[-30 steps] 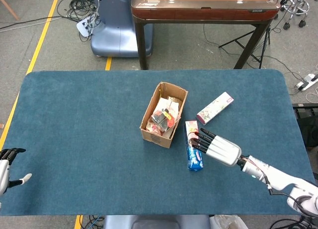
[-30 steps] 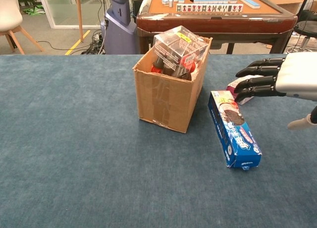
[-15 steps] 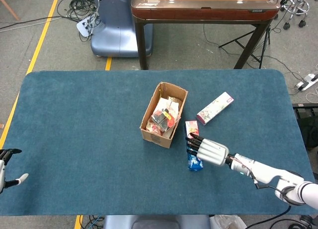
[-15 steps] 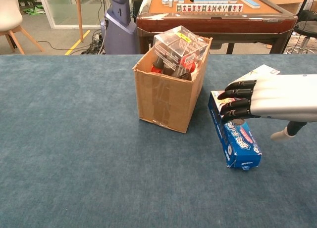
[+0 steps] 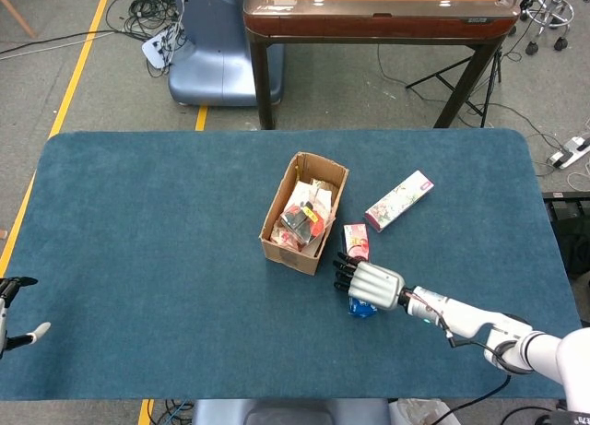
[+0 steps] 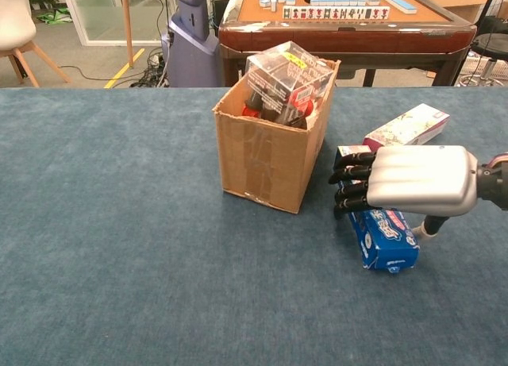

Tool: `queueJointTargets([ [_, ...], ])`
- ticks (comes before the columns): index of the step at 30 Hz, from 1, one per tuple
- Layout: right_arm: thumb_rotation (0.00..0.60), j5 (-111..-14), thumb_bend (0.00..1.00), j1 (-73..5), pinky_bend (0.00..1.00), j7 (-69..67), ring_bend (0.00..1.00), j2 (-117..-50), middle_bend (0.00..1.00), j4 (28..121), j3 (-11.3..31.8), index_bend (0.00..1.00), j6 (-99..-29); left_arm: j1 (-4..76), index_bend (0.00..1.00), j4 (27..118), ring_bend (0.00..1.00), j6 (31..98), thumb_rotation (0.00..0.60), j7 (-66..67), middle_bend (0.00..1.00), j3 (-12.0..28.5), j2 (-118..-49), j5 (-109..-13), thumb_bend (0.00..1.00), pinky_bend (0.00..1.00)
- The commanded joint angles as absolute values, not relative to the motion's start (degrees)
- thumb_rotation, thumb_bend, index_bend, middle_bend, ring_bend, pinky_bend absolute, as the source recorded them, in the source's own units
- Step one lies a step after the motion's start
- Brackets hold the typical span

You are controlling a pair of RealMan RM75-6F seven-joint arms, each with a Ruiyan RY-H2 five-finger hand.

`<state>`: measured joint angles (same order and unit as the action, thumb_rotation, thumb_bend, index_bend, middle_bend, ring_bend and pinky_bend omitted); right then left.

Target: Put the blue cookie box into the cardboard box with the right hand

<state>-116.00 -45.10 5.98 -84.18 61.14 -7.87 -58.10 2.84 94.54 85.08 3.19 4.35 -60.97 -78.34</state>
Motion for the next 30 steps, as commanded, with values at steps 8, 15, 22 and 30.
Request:
queueJointTargets([
  [8,0.600,-116.04,0.09,-44.84,0.28,4.49,0.46,-88.18,0.59,55.42,-8.79,0.60,-64.04,2.40,0.32,95.01,0.23,85.95,0.600,2.97,0.33,4.42,-60.49,-78.79,0.02,0.36],
  [15,0.600,-115.09,0.09,-44.35,0.38,2.31,0.56,-89.11,0.69,54.00,-8.69,0.68,-68.22,2.29,0.32,95.19,0.23,86.00,0.600,2.92,0.33,4.40,-60.33,-78.89,0.02,0.36],
  [22,0.600,-112.93,0.09,-42.85,0.44,-1.30,0.58,-86.21,0.70,59.61,-7.01,0.70,-75.00,2.34,0.32,95.25,0.23,85.67,0.600,3.11,0.33,4.29,-60.31,-78.91,0.02,0.36],
  [30,0.600,-110.63,0.09,-40.89,0.45,-2.30,0.58,-80.03,0.70,70.07,-2.98,0.70,-83.62,2.42,0.32,95.52,0.23,85.51,0.600,3.46,0.33,4.15,-60.31,-79.22,0.02,0.36],
])
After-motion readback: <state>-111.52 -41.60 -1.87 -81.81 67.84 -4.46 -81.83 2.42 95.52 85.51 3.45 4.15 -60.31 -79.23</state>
